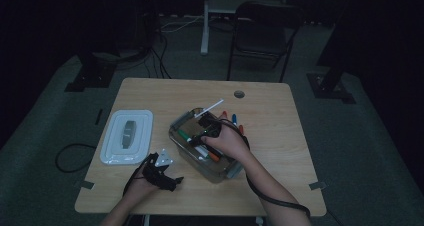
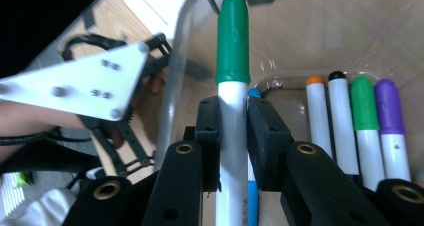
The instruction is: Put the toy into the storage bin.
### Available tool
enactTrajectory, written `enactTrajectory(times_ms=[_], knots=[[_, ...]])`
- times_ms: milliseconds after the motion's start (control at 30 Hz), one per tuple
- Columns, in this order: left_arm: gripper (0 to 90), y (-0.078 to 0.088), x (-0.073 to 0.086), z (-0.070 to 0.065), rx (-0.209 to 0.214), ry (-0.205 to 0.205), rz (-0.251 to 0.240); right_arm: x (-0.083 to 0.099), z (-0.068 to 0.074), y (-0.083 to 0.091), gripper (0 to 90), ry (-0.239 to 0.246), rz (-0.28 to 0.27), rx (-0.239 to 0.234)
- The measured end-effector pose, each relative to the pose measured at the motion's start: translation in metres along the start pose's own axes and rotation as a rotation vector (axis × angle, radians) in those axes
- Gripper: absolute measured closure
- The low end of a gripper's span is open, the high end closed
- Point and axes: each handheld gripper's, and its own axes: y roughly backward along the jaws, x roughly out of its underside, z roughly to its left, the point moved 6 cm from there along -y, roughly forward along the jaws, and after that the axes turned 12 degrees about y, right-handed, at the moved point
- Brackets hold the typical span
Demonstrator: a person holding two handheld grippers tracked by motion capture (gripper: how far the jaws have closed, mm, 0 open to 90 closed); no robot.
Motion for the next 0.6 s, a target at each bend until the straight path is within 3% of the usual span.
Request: enactTrajectory(times_ms=[33,233,333,600], knots=[[0.4,0.000,0.000,0.000,0.000,-0.001,0.001,0.001,0.000,-0.009,76.7,-0.004,0.024,-0.009],[0.4,0.000,0.000,0.000,0.000,0.000,-0.001,0.004,-0.001,-0.027,76.7,-0.013,0.073,-0.025],[0.4,0.000,0.000,0.000,-0.001,0.000,-0.001,0.012,-0.003,-0.046,76.7,-0.024,0.154,-0.015],[0.4,0.000,0.000,0.000,-0.001,0.000,-0.003,0.028,-0.007,-0.064,75.9,-0.062,0.248,-0.030]])
